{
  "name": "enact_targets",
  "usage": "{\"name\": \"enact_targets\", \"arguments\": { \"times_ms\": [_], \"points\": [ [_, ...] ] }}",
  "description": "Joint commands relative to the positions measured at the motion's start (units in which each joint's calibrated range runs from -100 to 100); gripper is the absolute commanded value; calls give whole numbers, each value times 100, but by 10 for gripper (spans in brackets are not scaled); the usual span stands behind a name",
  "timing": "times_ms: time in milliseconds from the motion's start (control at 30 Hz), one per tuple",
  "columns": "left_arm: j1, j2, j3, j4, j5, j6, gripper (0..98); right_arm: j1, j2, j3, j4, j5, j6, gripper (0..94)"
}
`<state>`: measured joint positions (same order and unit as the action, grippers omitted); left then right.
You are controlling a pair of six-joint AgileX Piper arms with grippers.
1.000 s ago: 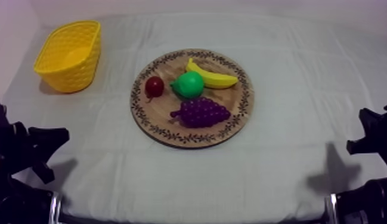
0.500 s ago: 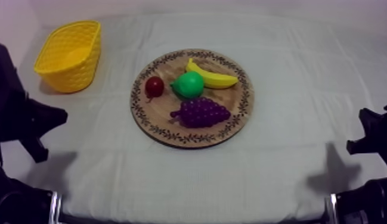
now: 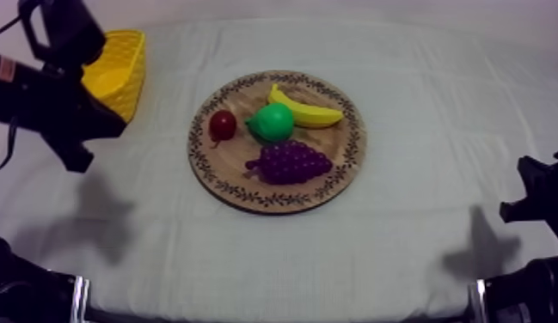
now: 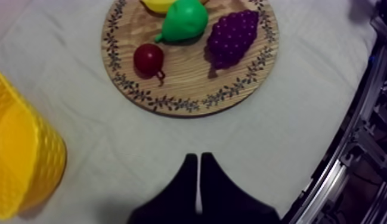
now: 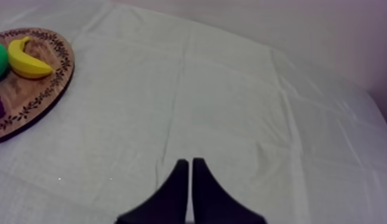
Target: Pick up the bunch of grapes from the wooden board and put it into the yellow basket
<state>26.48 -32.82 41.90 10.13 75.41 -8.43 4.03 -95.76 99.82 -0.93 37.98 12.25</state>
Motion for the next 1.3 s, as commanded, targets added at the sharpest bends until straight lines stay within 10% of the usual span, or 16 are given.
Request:
{"name": "enact_targets", "arguments": {
  "times_ms": [0, 533, 1267],
  "points": [
    [197, 639, -715, -98, 195, 60, 0, 2, 0, -4, -2, 0, 18, 3],
    [1361, 3015, -3593, -615, 1205, 209, 0, 2, 0, -4, -2, 0, 16, 3],
    [1737, 4874, -5718, -901, 1790, 56, 0, 2, 0, -4, -2, 0, 18, 3]
  ]
}}
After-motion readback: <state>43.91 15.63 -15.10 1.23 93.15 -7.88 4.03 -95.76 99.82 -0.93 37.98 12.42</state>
